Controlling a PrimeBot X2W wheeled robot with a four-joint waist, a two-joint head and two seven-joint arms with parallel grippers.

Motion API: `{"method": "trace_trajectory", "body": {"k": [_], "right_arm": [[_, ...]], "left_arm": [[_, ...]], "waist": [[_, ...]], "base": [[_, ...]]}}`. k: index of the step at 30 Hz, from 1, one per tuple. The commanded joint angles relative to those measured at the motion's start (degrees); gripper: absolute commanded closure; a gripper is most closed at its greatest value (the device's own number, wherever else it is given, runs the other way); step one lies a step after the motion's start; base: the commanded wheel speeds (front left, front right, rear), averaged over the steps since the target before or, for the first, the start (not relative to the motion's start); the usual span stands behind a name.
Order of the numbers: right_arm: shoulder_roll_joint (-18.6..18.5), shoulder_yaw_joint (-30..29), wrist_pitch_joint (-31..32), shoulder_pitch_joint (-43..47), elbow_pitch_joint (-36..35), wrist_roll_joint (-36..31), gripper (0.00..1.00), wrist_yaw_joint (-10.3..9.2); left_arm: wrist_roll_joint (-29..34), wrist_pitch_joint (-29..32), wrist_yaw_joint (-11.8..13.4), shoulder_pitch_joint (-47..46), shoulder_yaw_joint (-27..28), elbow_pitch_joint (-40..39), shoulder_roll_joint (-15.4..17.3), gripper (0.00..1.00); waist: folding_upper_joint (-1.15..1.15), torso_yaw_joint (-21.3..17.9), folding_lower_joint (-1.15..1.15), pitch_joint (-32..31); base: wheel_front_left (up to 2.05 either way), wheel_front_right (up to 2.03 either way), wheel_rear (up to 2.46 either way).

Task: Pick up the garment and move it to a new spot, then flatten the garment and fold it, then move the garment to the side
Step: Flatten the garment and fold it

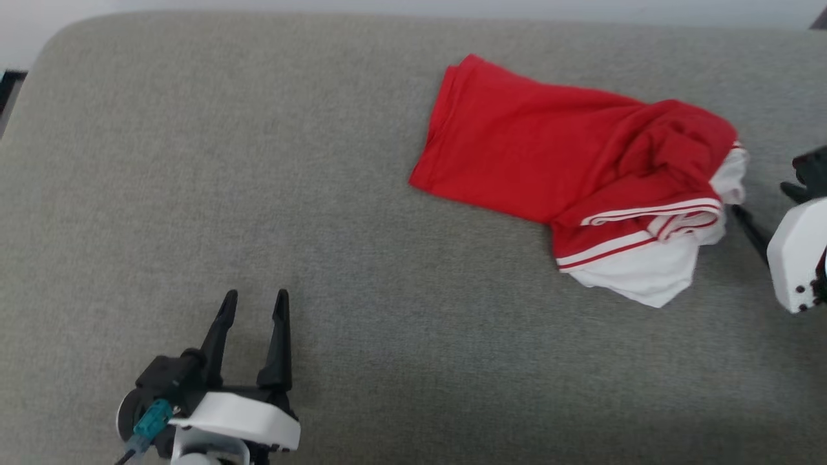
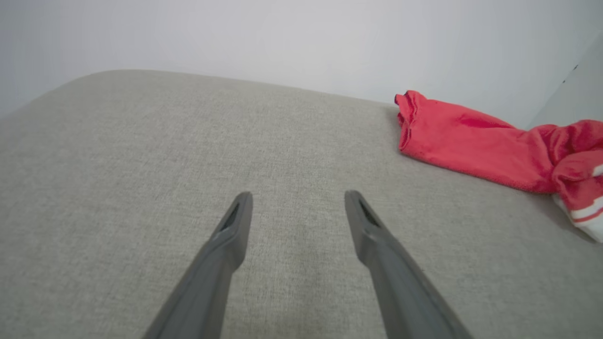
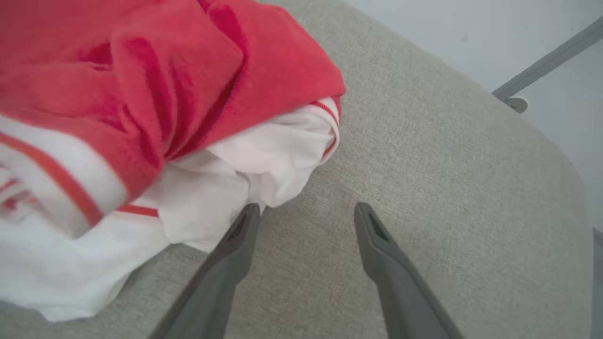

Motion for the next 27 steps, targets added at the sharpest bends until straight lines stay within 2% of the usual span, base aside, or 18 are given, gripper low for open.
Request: {"method": "trace_trajectory", "body": {"k": [1,5,6,7,8,15,21,27], "right_arm": [[-1.1,1.9,0.7,-1.3,0.1,0.3,0.0,-0.02],[-3.3,6.7,1.8,-5.1,1.4,2.4,0.0,-0.02],[-4.3,8.8,1.6,-6.3,1.9,3.1,0.59,-0.02],[-4.5,9.4,0.9,-7.0,2.3,3.5,0.82,-0.02],[-4.7,9.8,0.5,-7.5,2.7,4.0,1.0,-0.02],[-5.7,11.1,-1.1,-9.5,6.1,4.6,1.0,-0.02],[-9.9,8.6,-3.6,-11.1,10.7,3.0,1.0,-0.03],[-13.7,4.6,-7.5,-9.5,19.1,1.4,1.0,-0.03]], "left_arm": [[-0.5,-0.1,0.2,-1.1,-0.4,0.0,0.0,0.0],[-1.6,-0.1,0.7,-1.8,-1.3,0.0,0.0,0.0],[-1.9,-0.1,0.8,-1.9,-1.6,0.1,0.0,0.0],[-2.0,-0.1,0.8,-1.9,-1.7,0.1,0.0,0.0],[-2.1,-0.1,0.9,-2.0,-1.8,0.1,0.0,0.0],[-2.4,-0.1,1.3,-1.6,-2.0,0.2,0.0,0.0],[-2.5,-0.1,1.2,-2.9,-2.9,0.4,0.0,0.0],[-2.7,-0.1,0.9,-3.8,-3.6,0.7,0.0,0.0]], "waist": [[0.0,1.4,0.0,1.6],[0.0,2.4,0.0,2.6],[0.0,2.7,0.0,2.9],[0.0,2.8,0.0,2.9],[0.0,2.8,0.0,3.0],[0.0,2.0,0.0,2.8],[0.0,1.5,0.0,3.2],[0.0,1.9,0.0,3.9]], "base": [[0.0,0.0,0.0],[0.0,0.0,0.0],[0.0,0.0,0.0],[0.0,0.0,0.0],[0.0,0.0,0.0],[0.0,0.0,0.0],[0.0,0.0,0.0],[0.0,0.0,0.0]]}}
